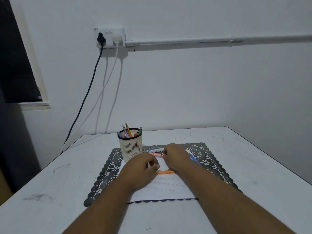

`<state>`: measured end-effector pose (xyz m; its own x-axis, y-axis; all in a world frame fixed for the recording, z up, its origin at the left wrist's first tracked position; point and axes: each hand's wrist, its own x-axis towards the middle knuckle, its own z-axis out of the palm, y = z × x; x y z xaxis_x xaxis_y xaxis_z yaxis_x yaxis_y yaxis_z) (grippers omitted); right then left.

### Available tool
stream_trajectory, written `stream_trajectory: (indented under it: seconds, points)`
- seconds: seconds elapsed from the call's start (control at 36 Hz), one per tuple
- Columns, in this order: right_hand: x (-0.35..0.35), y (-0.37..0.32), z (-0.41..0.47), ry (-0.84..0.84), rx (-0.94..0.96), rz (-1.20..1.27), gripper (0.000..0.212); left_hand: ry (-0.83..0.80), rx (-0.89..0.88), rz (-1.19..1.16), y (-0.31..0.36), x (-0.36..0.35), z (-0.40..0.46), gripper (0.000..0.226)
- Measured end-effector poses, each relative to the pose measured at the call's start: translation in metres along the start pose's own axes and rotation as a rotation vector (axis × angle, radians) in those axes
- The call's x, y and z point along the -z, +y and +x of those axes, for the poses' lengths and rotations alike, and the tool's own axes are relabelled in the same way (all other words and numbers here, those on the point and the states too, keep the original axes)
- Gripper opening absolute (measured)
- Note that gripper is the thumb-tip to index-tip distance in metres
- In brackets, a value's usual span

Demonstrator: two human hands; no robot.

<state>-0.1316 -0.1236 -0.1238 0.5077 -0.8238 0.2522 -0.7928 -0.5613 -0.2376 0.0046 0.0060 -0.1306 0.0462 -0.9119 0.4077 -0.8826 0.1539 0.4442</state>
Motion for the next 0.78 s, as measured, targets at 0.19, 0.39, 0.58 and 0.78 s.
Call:
stream_trajectory:
  seconds: [0.19,0.39,0.58,0.78]
  points:
    - [0.015,0.013,-0.006,0.020,0.020,0.193,0.013,0.187,-0.018,0.062,0.003,0.001,-0.001,0.007]
    - [0.024,0.026,-0.023,0.032,0.070,0.508,0.012,0.256,-0.042,0.161,0.008,-0.004,0.006,0.028]
    - [0.016,0.034,-0.030,0.058,0.044,0.540,0.010,0.142,-0.041,0.268,0.016,-0.012,0.018,0.027]
    - [0.013,0.031,-0.001,0.071,-0.051,0.492,0.010,0.152,-0.012,0.261,0.010,-0.013,0.009,0.025]
